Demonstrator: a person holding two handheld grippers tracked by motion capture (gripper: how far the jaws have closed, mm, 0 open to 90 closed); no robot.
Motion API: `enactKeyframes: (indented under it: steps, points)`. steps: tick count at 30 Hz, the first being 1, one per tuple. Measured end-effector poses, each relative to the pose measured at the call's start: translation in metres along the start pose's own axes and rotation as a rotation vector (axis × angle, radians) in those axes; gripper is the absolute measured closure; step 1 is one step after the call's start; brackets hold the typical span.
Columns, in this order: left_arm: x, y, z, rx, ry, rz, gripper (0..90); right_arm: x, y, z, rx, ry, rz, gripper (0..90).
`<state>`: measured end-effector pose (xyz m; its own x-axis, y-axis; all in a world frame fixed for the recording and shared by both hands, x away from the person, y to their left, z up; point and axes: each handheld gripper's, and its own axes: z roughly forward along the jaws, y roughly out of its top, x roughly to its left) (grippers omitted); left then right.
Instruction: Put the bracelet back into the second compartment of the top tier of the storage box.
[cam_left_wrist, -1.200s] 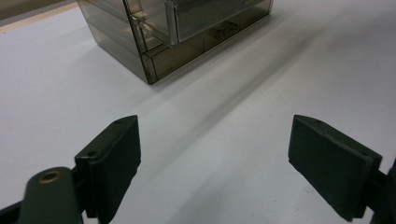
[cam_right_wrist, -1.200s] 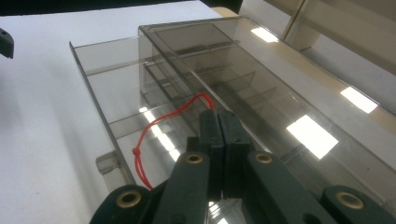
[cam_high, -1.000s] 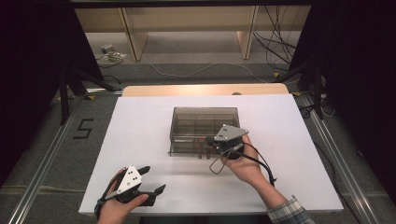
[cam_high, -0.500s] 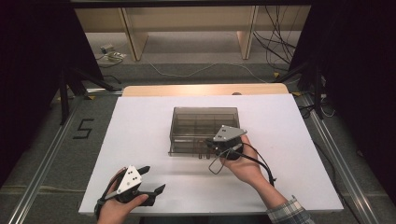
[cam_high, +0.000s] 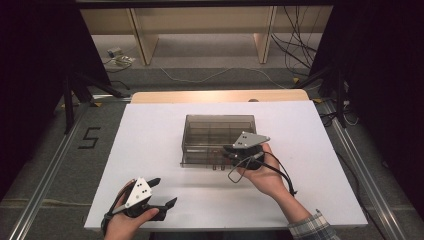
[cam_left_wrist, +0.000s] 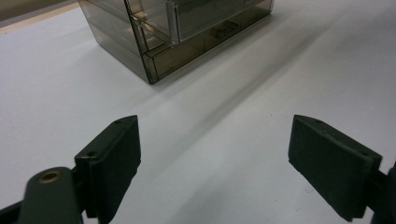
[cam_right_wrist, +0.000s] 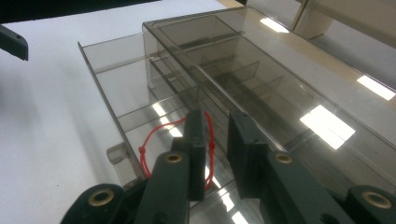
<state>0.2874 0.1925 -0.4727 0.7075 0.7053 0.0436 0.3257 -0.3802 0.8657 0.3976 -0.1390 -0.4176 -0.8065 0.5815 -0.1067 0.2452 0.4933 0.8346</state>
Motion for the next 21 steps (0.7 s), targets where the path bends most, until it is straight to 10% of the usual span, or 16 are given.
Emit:
enactKeyframes:
  steps: [21]
  points:
    - [0.000,0.000,0.000,0.000,0.004,0.003,17.0,-0.008,-0.002,-0.020,-0.030,-0.016,0.062,59.6]
